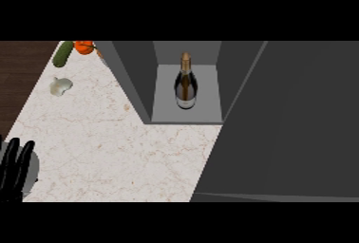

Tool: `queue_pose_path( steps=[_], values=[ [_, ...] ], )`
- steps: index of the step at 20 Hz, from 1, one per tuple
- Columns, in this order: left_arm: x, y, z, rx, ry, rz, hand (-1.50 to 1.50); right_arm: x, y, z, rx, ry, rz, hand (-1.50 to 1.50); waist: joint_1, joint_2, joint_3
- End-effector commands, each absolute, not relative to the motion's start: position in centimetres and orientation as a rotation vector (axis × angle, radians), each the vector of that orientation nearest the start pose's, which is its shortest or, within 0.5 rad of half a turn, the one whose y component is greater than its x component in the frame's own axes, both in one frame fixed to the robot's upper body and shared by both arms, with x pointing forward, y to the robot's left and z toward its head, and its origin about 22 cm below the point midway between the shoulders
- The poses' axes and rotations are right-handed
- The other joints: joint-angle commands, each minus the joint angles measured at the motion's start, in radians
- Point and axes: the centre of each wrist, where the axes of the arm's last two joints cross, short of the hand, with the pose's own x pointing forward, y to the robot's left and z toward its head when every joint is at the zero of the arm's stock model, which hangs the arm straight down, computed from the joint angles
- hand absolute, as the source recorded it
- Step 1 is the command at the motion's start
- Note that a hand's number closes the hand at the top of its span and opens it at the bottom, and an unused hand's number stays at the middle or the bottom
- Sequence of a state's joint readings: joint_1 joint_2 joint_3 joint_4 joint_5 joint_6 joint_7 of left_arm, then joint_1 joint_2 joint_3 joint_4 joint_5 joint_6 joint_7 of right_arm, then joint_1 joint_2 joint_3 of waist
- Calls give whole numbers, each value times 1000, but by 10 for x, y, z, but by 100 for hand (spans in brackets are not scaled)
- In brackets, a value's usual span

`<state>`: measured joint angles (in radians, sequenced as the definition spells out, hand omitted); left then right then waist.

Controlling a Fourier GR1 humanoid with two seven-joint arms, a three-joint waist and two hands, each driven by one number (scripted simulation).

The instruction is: Pick up the wine, place it into the cabinet and close the cabinet

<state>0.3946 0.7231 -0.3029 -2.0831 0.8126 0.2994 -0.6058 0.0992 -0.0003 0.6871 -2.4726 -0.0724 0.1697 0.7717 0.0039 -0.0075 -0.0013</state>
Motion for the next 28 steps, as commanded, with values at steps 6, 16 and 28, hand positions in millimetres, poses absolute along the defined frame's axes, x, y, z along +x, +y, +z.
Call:
queue_pose_path(
  steps=[6, 16, 28],
  values=[
    [148, 314, 88, -169, -1965, 179, -150, 86, -96, 185, 755, -1611, 679, 150, -4, -1, -2],
    [153, 325, 98, -214, -1936, 181, -150, 95, -68, 186, 661, -1717, 652, 150, 8, 0, -3],
    [166, 326, 93, -298, -1927, 175, -150, 139, -39, 202, 598, -1742, 592, 150, 35, 14, -3]
  ],
)
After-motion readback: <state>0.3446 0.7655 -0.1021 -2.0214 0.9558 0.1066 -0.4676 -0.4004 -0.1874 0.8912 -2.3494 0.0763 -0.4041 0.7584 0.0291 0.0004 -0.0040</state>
